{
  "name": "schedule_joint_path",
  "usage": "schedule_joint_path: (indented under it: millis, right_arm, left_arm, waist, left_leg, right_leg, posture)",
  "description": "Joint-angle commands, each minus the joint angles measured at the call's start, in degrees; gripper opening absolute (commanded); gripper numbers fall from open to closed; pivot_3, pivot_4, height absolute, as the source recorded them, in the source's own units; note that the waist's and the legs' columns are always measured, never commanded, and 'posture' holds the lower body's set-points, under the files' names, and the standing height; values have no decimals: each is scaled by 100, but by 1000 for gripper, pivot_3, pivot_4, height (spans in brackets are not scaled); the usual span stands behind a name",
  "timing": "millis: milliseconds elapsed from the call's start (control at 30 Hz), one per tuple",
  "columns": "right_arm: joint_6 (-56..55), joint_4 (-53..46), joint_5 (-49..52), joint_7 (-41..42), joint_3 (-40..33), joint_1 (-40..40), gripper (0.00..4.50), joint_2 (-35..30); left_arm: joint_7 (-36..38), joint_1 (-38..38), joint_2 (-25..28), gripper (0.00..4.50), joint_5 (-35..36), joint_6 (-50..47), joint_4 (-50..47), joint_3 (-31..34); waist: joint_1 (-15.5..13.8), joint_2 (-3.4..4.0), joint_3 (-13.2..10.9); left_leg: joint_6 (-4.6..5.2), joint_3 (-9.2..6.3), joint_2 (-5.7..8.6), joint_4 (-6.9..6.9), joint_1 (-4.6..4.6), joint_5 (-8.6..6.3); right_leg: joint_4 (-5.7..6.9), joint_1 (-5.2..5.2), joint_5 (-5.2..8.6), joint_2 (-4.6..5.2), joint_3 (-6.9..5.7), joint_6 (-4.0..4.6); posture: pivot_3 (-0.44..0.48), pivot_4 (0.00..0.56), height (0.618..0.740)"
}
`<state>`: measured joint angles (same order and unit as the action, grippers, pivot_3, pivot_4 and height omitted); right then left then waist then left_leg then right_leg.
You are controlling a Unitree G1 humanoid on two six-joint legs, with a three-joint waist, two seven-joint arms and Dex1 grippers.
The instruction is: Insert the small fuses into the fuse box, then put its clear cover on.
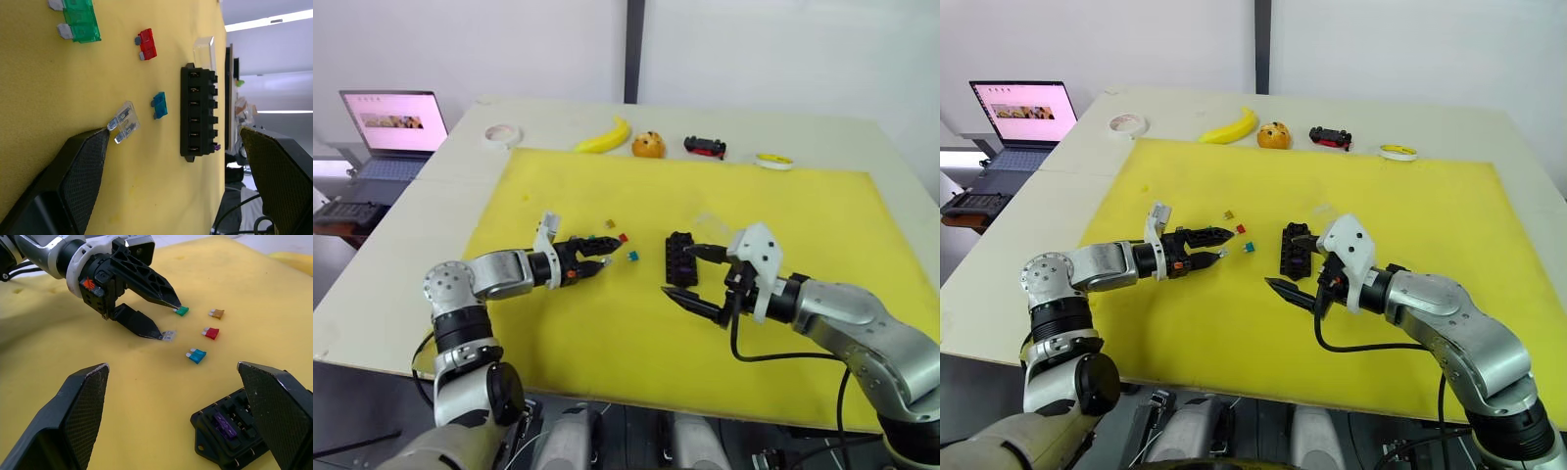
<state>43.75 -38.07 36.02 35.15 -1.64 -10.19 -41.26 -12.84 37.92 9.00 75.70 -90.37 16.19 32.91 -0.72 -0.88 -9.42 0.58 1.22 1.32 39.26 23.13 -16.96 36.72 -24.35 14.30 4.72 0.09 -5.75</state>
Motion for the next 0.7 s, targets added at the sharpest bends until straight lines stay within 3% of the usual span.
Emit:
schedule_joint_path:
  millis: [33,467,567,700]
  right_arm:
    - [-112,-84,-28,63,-50,-77,4457,-23]
    - [-83,-107,-47,118,-11,-89,4457,-7]
    - [-50,-132,-21,106,-5,-98,4500,4]
    - [-65,-122,-41,126,-5,-80,4500,-13]
  left_arm:
    - [51,-120,-70,4500,-95,99,26,-93]
    - [390,-462,-258,4500,-296,589,45,-229]
    - [489,-435,-238,3637,-398,666,138,-294]
    - [579,-415,-214,3637,-498,697,208,-338]
  waist:
    - [-9,0,0]
    - [-11,0,2]
    - [-10,1,2]
    - [-16,3,3]
  left_leg:
    - [0,0,0,0,0,0]
    - [2,-1,2,-7,-46,-1]
    - [43,-9,-2,-16,-81,-27]
    - [44,-9,-1,-16,-80,-28]
  right_leg:
    - [0,1,0,0,0,0]
    - [-13,53,1,6,-1,2]
    - [-44,101,1,8,-10,2]
    - [-48,102,1,14,-10,2]
  posture:
    - [0,150,740]
    - [0,150,740]
    - [0,150,740]
    - [0,150,740]
